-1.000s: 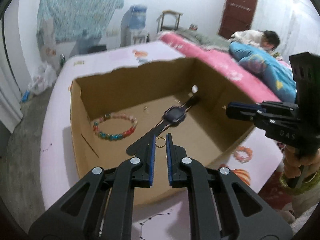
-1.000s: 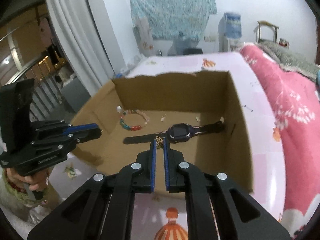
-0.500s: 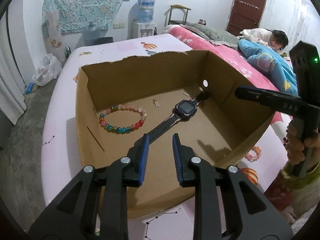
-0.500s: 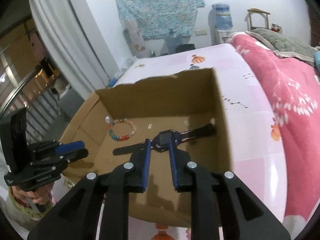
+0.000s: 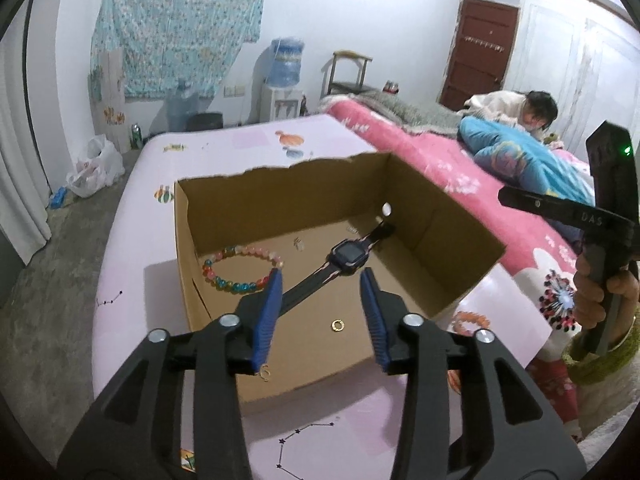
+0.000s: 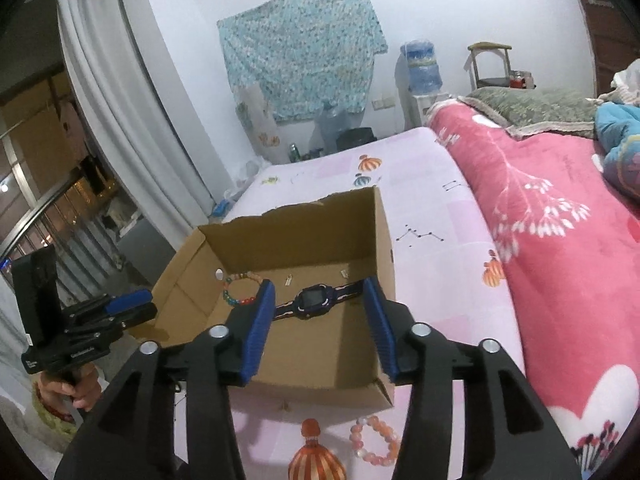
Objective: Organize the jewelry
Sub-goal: 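Withdraw both tools from the box back over the table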
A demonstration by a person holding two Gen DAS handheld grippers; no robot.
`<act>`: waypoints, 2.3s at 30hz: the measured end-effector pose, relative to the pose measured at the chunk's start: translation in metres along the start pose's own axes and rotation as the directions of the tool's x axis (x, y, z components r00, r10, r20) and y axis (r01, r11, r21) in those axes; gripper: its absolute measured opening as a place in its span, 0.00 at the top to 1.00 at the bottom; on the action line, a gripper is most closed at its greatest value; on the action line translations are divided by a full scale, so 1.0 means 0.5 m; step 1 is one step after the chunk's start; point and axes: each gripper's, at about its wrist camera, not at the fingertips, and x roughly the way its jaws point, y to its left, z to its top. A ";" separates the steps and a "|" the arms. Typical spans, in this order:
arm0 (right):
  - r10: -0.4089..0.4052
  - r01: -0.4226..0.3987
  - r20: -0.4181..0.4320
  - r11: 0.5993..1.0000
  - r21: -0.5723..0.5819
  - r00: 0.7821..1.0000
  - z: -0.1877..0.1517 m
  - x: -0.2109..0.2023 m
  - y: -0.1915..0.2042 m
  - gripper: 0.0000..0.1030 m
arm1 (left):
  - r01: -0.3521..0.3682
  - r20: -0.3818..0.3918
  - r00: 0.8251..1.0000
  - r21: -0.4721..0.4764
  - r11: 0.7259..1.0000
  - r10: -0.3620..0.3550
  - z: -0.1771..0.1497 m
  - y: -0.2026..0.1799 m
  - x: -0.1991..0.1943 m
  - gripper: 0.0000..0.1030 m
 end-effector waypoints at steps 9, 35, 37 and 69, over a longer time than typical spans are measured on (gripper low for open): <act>-0.014 0.013 -0.037 0.999 -0.033 0.999 -0.060 -0.051 0.007 0.42 | 0.071 0.031 0.997 0.063 0.995 -0.073 -0.041 -0.043 -0.074 0.36; -0.256 0.225 -0.360 0.966 -0.126 0.897 -0.282 0.055 0.031 0.29 | -0.092 -0.365 0.922 0.123 0.988 0.131 -0.224 -0.098 0.130 0.22; -0.267 0.236 -0.364 0.963 -0.131 0.892 -0.285 0.056 0.029 0.29 | -0.103 -0.376 0.916 0.121 0.987 0.142 -0.224 -0.097 0.137 0.22; -0.296 0.264 -0.390 0.955 -0.134 0.872 -0.309 0.070 0.014 0.21 | -0.172 -0.418 0.891 0.049 0.984 0.176 -0.220 -0.053 0.159 0.09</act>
